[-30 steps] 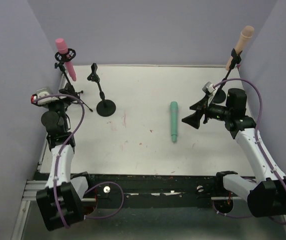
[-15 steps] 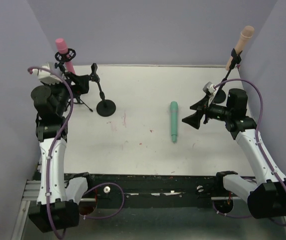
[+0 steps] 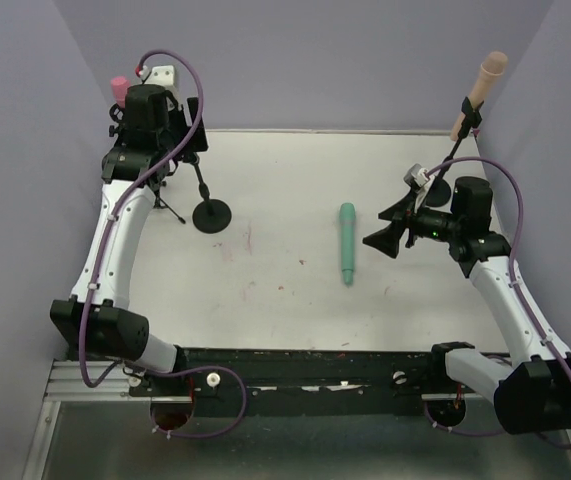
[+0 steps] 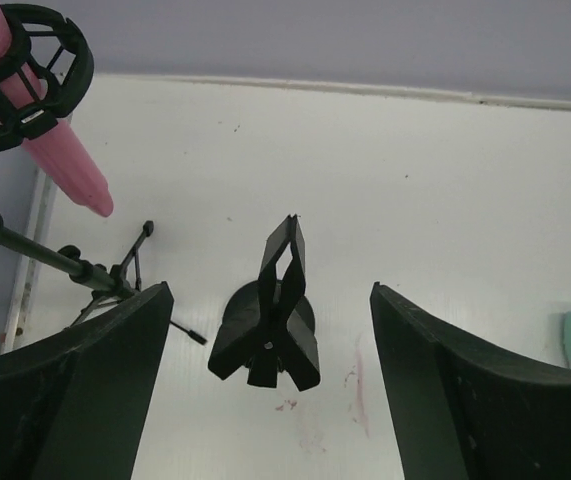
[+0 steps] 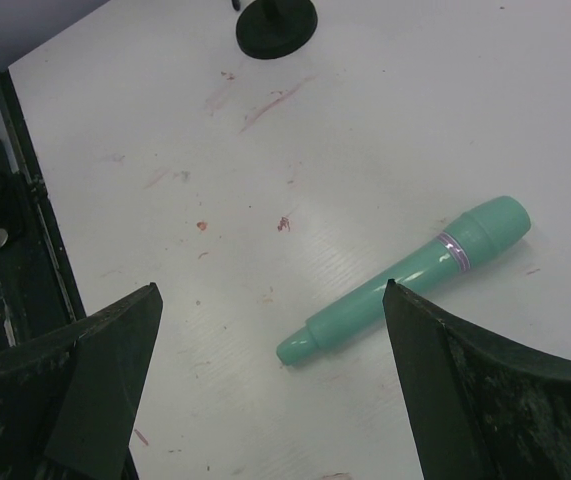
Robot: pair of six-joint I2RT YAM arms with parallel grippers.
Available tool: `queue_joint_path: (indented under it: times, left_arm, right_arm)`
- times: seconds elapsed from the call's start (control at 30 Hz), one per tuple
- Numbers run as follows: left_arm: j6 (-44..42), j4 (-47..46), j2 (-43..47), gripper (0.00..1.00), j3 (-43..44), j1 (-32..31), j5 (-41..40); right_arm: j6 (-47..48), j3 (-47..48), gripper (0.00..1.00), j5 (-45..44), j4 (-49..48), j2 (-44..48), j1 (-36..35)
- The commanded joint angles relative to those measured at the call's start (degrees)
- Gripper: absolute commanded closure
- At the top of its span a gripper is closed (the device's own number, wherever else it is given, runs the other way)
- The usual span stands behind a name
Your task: Attach the microphones to the stand
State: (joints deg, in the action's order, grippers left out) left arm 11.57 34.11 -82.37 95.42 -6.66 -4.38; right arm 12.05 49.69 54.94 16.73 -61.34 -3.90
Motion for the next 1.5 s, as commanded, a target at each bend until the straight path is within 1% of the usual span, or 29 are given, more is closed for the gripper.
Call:
queue_joint_path:
  times: [0.0, 0.03, 0.07, 0.1, 0.17, 0.2, 0.23, 0.33, 0.4, 0.53, 0.6, 0.7, 0.77, 0.83, 0.93, 0.97, 1.03, 1.13, 1.27, 1.47]
  left_arm:
    - [-4.1, 7.81, -4.9, 0.15, 6.35, -1.78, -7.48]
    - [-4.28, 7.9, -5.52, 0.15, 6.62, -1.87, -7.74]
    - [-4.71, 7.82, -6.31, 0.18, 6.8, -2.04, -8.09]
    - [-5.15, 7.82, -7.01, 0.18, 7.06, -2.22, -8.79]
    - [-6.03, 7.9, -8.59, 0.25, 8.11, -2.66, -9.94]
    - [-6.3, 8.16, -9.29, 0.25, 8.81, -2.92, -10.64]
    - [-6.91, 8.34, -9.91, 0.29, 9.34, -3.27, -11.26]
    - [-7.97, 8.43, -11.32, 0.35, 10.58, -4.59, -12.93]
    - [-8.67, 8.34, -11.85, 0.42, 11.02, -5.29, -13.63]
    - [-9.46, 8.69, -12.47, 0.59, 11.72, -6.26, -14.51]
    - [-9.64, 9.13, -12.47, 0.71, 11.9, -6.53, -14.6]
    - [-9.64, 9.66, -11.68, 0.85, 12.16, -6.79, -13.81]
    - [-9.73, 9.84, -10.63, 0.9, 12.25, -7.05, -11.98]
    - [-9.81, 10.1, -9.22, 0.95, 12.42, -7.58, -6.98]
    - [-11.31, 9.31, -5.97, 0.98, 11.38, -8.81, 4.26]
    - [-13.57, 9.05, -5.18, 0.99, 11.2, -9.51, 8.82]
    - [-15.0, 9.05, -4.21, 0.99, 10.93, -11.18, 15.51]
    - [-17.98, 10.45, -4.11, 1.0, 12.07, -14.52, 22.65]
    - [-21.32, 13.26, -6.92, 1.0, 15.58, -20.05, 25.65]
    - [-24.31, 14.85, -12.46, 1.0, 18.93, -27.61, 24.78]
  right_arm:
    - [0.6, -0.74, 0.0, 1.14, 0.32, -0.62, 0.21]
    - [0.6, -0.65, 0.0, 0.96, 0.32, -0.62, 0.21]
    - [0.69, -0.74, 0.0, 0.79, 0.32, -0.71, 0.3]
    - [0.69, -0.74, 0.0, 0.7, 0.32, -0.71, 0.3]
    - [0.78, -0.74, 0.0, 0.61, 0.23, -0.97, 0.3]
    - [0.6, -0.74, 0.0, 0.78, 0.23, -1.06, 0.3]
    - [0.69, -0.82, 0.0, 0.7, 0.23, -1.06, 0.3]
    - [0.78, -0.74, 0.0, 0.52, 0.23, -1.15, 0.3]
    - [0.86, -0.82, 0.0, 0.43, 0.23, -1.06, 0.3]
    - [0.87, -0.65, 0.0, 0.34, 0.32, -1.06, 0.3]
    - [0.87, -0.74, 0.0, 0.26, 0.41, -1.06, 0.3]
    - [0.95, -0.74, 0.0, 0.34, 0.49, -0.97, 0.3]
    - [1.04, -0.74, 0.0, 0.26, 0.41, -1.06, 0.3]
    - [1.04, -0.65, 0.0, 0.17, 0.41, -1.15, 0.3]
    - [1.13, -0.74, 0.0, 0.08, 0.41, -1.32, 0.3]
    - [1.13, -0.74, 0.0, 0.0, 0.41, -1.32, 0.21]
    - [1.13, -0.82, 0.0, -0.18, 0.41, -1.32, 0.3]
    - [1.22, -0.74, 0.0, -0.18, 0.41, -1.5, 0.21]
    - [1.48, -0.74, 0.0, -0.53, 0.5, -1.68, 0.3]
    - [1.92, -0.91, 0.0, -1.06, 0.58, -2.11, 0.3]
